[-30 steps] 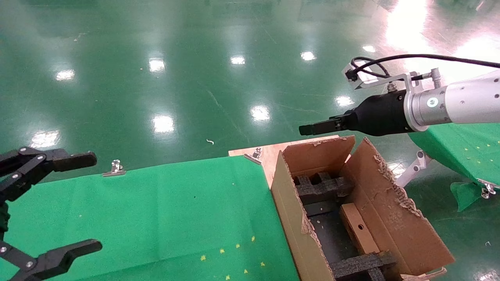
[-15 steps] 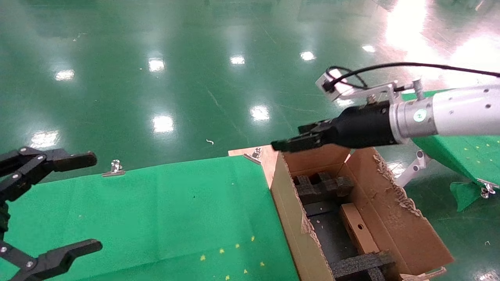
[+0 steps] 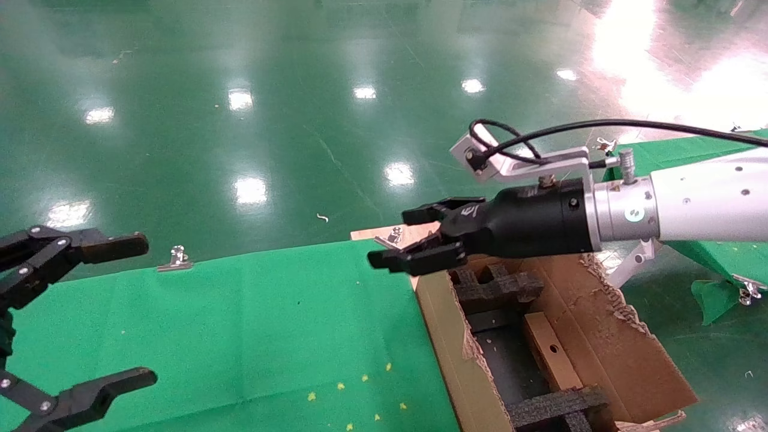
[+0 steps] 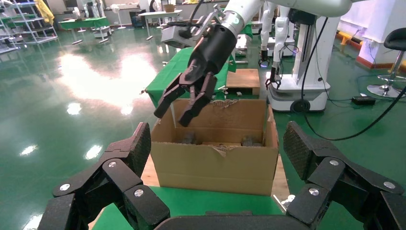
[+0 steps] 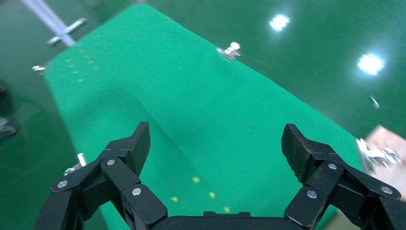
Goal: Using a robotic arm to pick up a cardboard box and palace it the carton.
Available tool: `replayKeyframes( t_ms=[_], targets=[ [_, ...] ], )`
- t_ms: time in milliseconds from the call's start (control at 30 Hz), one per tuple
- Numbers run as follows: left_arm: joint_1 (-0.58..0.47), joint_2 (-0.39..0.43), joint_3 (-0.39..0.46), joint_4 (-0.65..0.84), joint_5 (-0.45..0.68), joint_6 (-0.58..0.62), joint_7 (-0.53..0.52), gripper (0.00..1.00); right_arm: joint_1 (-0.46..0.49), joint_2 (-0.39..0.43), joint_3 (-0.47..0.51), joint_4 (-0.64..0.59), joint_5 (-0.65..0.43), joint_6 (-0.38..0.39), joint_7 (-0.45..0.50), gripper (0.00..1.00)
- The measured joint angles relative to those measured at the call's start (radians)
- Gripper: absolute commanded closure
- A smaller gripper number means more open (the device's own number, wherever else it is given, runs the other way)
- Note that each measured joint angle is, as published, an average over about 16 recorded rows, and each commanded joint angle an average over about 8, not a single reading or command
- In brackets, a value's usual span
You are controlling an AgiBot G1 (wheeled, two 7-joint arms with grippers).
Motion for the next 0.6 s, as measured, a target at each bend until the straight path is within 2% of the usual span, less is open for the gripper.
replayKeyframes(
  t_ms=[600],
  targets=[
    [0.000,0.000,0.001,0.000,0.000,0.000,0.000,0.00,-0.238,-0.021,0.299,0.076,0.180,-0.142,-0.299,0.00]
  ],
)
